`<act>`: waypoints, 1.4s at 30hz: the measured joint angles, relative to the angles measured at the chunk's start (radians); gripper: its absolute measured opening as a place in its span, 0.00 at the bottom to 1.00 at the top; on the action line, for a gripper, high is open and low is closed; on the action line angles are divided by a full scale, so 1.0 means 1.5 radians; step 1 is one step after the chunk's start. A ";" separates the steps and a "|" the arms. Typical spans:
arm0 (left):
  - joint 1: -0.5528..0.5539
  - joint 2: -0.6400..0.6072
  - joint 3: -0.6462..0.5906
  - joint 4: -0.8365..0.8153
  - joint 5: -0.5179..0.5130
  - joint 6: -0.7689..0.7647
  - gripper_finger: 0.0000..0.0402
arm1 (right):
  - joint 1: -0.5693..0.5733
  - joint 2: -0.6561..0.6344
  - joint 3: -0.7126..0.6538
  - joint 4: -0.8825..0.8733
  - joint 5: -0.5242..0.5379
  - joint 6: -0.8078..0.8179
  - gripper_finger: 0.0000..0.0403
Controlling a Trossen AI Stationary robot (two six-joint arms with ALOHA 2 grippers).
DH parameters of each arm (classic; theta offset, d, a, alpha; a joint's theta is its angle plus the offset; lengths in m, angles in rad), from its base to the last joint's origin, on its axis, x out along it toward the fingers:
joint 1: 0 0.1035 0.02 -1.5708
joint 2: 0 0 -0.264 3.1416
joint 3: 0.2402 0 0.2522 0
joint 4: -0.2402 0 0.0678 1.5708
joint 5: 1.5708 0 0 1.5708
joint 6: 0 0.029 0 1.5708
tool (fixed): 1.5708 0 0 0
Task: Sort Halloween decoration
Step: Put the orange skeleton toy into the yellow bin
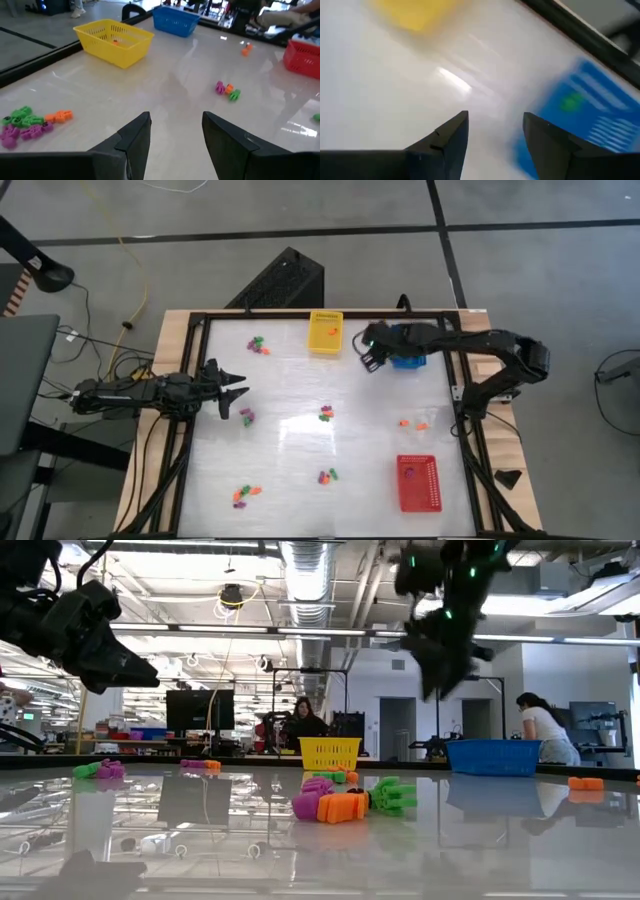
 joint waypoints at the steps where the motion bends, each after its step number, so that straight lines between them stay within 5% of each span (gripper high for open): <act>1: 0.000 0.000 0.000 -0.005 0.000 -0.001 0.42 | 0.036 0.000 0.000 0.028 0.000 0.001 0.54; 9: 0.000 0.000 0.001 -0.019 0.000 -0.002 0.42 | 0.337 0.077 -0.030 0.265 0.011 0.002 0.53; 16: 0.000 0.000 0.001 -0.020 0.000 -0.002 0.42 | 0.501 0.190 -0.030 0.414 0.012 -0.021 0.53; 27: 0.000 0.000 0.001 -0.028 0.000 -0.001 0.42 | 0.547 0.328 0.006 0.518 0.013 -0.021 0.53; 42: 0.000 0.000 0.001 -0.028 0.000 -0.001 0.42 | 0.562 0.334 0.017 0.532 0.036 -0.015 0.53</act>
